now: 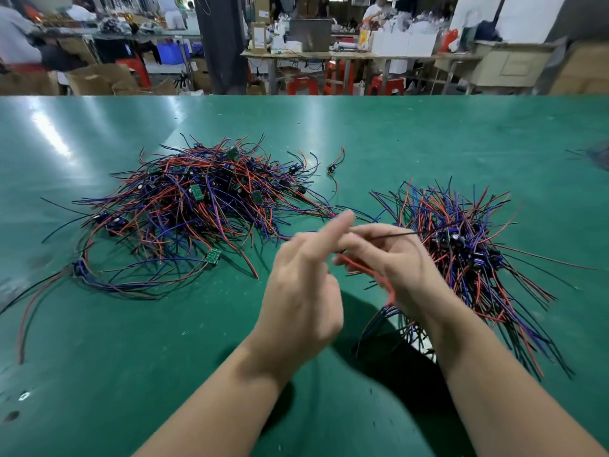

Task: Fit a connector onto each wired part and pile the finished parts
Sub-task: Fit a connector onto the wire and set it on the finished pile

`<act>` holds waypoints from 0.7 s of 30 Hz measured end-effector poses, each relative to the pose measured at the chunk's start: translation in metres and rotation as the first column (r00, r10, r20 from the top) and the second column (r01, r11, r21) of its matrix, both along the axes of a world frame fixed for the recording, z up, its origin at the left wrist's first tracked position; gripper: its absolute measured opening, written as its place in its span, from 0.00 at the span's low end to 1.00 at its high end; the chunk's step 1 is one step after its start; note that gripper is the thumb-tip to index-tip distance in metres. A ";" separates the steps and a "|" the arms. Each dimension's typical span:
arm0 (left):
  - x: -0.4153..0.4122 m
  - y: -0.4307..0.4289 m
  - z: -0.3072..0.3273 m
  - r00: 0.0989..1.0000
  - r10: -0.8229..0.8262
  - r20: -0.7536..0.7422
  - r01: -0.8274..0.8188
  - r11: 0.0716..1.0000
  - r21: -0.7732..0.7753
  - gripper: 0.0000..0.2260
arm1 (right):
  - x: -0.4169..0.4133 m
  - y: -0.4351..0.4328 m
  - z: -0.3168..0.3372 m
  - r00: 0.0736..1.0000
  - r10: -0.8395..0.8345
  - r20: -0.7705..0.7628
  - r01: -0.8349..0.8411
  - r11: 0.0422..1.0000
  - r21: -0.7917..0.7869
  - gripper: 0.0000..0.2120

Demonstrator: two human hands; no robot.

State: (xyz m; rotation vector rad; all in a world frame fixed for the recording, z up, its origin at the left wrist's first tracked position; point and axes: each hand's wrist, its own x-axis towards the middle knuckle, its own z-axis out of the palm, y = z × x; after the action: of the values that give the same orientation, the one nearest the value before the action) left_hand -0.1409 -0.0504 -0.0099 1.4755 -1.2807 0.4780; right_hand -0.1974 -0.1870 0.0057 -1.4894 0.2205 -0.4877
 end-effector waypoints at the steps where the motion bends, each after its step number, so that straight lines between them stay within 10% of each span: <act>1: 0.003 0.000 0.000 0.996 0.090 -0.026 -0.090 0.996 0.004 0.30 | 0.000 -0.002 0.002 1.000 -0.009 0.027 0.005 0.992 0.125 0.04; 15: 0.010 -0.002 0.001 0.876 0.084 -0.475 -0.058 0.996 0.069 0.04 | -0.003 -0.003 0.015 0.995 0.051 0.089 -0.094 0.810 0.579 0.10; 21: 0.013 -0.005 0.001 0.789 0.013 -0.614 -0.006 1.000 0.014 0.06 | -0.007 -0.006 0.014 0.993 0.066 0.099 -0.103 0.896 0.431 0.11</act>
State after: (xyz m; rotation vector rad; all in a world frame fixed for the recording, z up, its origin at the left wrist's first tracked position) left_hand -0.1284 -0.0552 -0.0084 1.4762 -0.7481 -0.0261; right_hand -0.2044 -0.1930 0.0196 -1.0320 0.1844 -0.3963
